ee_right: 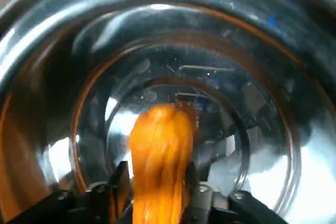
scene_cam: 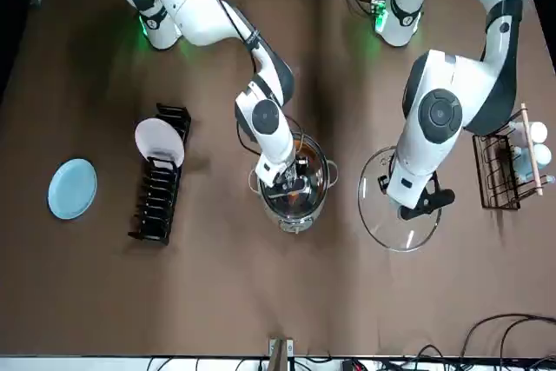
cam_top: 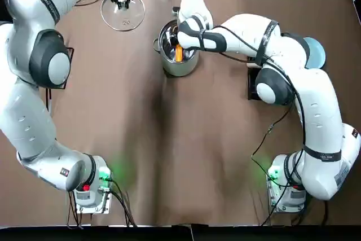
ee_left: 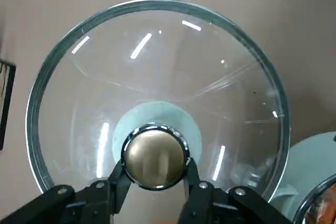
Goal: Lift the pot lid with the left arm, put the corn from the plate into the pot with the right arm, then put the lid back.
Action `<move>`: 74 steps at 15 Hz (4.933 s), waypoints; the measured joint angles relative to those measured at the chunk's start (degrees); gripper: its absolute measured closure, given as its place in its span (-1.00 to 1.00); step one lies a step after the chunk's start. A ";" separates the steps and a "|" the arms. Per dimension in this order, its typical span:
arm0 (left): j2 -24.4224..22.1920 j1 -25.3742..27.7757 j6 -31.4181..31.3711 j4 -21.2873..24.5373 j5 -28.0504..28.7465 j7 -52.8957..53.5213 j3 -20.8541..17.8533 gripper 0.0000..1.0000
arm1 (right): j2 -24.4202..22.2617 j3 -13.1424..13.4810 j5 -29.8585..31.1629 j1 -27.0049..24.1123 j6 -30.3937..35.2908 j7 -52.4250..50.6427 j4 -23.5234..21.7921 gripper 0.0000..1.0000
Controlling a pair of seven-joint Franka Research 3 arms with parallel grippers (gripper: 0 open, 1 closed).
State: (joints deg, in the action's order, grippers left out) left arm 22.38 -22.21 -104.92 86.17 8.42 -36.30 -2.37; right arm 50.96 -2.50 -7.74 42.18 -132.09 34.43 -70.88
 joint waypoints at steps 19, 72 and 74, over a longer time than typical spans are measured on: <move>-0.03 -5.07 -3.56 -0.28 -2.88 -9.90 5.57 0.07 | -17.59 1.44 0.14 -17.93 32.70 -20.78 4.00 -0.99; 8.80 -15.75 -17.24 0.27 -5.10 -28.42 8.81 0.09 | -55.43 2.59 5.14 -43.86 44.10 -38.74 -20.96 -1.00; 8.81 -15.75 -16.65 0.28 -5.10 -28.42 8.78 0.09 | -55.43 2.64 4.41 -43.94 42.63 -38.63 -21.38 -1.00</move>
State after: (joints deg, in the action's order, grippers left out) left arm 31.19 -37.96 -121.57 86.45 3.31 -64.72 6.41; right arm -4.47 0.14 -3.33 -1.76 -89.45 -4.20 -92.27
